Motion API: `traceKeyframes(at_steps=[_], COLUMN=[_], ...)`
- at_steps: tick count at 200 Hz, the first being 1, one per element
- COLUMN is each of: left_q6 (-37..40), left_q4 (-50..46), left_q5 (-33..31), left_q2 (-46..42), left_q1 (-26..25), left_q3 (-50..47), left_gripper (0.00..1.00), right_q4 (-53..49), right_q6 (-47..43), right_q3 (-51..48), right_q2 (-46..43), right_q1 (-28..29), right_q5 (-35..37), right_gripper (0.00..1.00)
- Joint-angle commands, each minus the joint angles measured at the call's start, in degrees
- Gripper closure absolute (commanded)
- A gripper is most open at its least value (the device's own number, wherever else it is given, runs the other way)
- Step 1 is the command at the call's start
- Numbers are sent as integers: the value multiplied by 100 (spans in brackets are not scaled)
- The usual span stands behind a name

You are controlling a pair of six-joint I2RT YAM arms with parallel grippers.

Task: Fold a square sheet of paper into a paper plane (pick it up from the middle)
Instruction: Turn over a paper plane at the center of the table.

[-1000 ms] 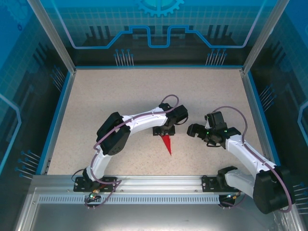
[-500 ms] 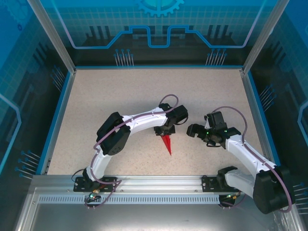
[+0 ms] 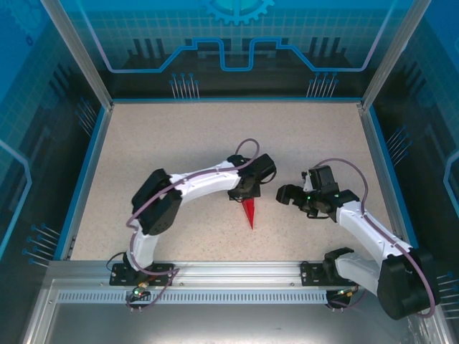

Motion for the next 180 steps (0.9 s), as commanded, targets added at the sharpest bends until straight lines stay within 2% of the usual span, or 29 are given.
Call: traceKeyframes(at_steps=[1, 18, 36, 64, 83, 128, 180], left_q6=[430, 452, 383, 191, 90, -90, -136], left_q4=[1035, 1872, 2802, 4060, 4639, 5068, 5188], left_q5=[392, 841, 1371, 1962, 2143, 2147, 2142], left_q2=[-853, -1240, -1480, -1533, -1469, -1359, -1245], left_q1=[50, 175, 351, 534, 541, 570, 579], left_q3=[-545, -1203, -1946, -2789, -3148, -3621, -3779], left_gripper=[98, 99, 100, 100, 100, 100, 100], right_q4=[165, 274, 447, 620, 620, 660, 647], right_q6=[-11, 31, 74, 164, 172, 147, 32], right_q3=[166, 224, 271, 323, 356, 585, 947], right_q2=[-101, -77, -5, -23, 20, 673, 1401], right_q1=[128, 341, 613, 1103, 1431, 1898, 2147], right_q5=[-310, -295, -279, 98, 371, 460, 613], right_gripper=[12, 17, 27, 41, 45, 60, 66])
